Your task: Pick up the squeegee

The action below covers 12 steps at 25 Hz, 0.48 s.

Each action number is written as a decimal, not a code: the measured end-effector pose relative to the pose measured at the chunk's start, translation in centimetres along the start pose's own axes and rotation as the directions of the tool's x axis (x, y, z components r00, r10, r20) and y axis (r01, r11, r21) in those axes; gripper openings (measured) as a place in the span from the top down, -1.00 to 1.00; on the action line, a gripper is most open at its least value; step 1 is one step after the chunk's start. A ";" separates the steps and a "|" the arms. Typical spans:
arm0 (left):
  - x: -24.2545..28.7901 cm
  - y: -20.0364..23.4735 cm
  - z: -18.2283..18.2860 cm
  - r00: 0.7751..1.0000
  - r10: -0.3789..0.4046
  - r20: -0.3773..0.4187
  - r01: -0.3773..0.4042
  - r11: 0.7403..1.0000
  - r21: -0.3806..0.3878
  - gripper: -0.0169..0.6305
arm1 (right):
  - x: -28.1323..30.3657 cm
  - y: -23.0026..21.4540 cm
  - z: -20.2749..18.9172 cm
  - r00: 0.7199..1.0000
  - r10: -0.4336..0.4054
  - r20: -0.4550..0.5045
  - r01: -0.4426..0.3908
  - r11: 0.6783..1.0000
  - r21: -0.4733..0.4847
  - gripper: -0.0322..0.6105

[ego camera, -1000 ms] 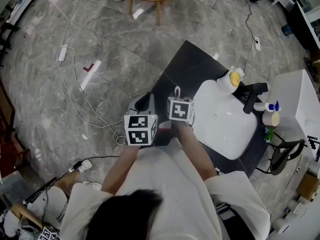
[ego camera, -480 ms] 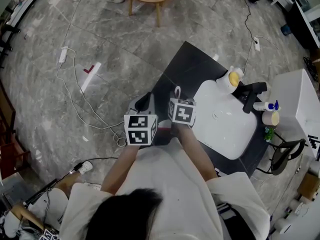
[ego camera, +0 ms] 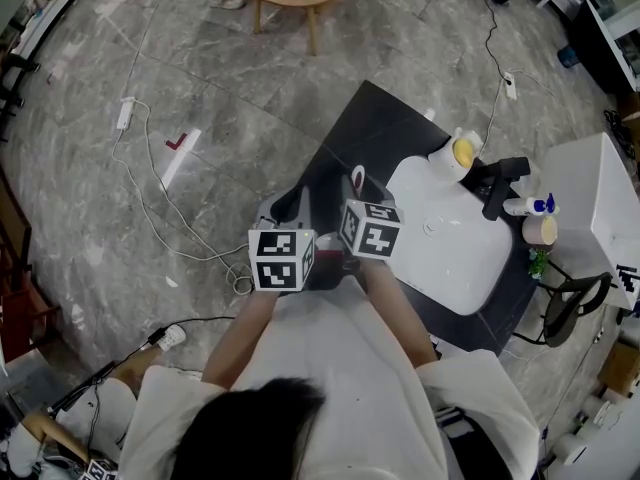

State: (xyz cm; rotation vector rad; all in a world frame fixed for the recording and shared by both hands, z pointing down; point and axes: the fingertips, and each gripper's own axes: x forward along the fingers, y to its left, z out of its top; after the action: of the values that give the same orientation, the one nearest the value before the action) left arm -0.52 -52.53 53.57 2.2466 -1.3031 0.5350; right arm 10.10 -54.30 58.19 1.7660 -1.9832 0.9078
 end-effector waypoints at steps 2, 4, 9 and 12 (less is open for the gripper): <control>-0.2 -0.3 0.4 1.000 -0.005 0.014 0.005 1.000 0.000 0.87 | -1.0 0.1 1.1 0.999 0.007 0.039 -0.007 1.000 0.003 0.46; -0.5 -0.6 1.0 0.999 -0.011 0.031 0.011 1.000 0.002 0.87 | -2.0 0.1 2.3 0.997 0.009 0.082 -0.010 1.000 0.003 0.46; -1.7 -1.5 2.8 0.995 -0.034 0.091 0.033 0.999 0.007 0.87 | -5.1 0.6 5.9 0.977 0.016 0.213 -0.015 1.000 -0.010 0.46; -2.6 -2.3 4.3 0.989 -0.054 0.136 0.053 0.999 0.013 0.87 | -7.4 1.3 8.4 0.952 0.023 0.305 -0.011 0.999 -0.042 0.46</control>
State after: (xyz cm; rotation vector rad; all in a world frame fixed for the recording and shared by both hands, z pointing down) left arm 0.69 -52.24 48.17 2.3538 -1.3039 0.3748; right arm 11.53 -54.12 47.02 1.9687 -2.1878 0.6230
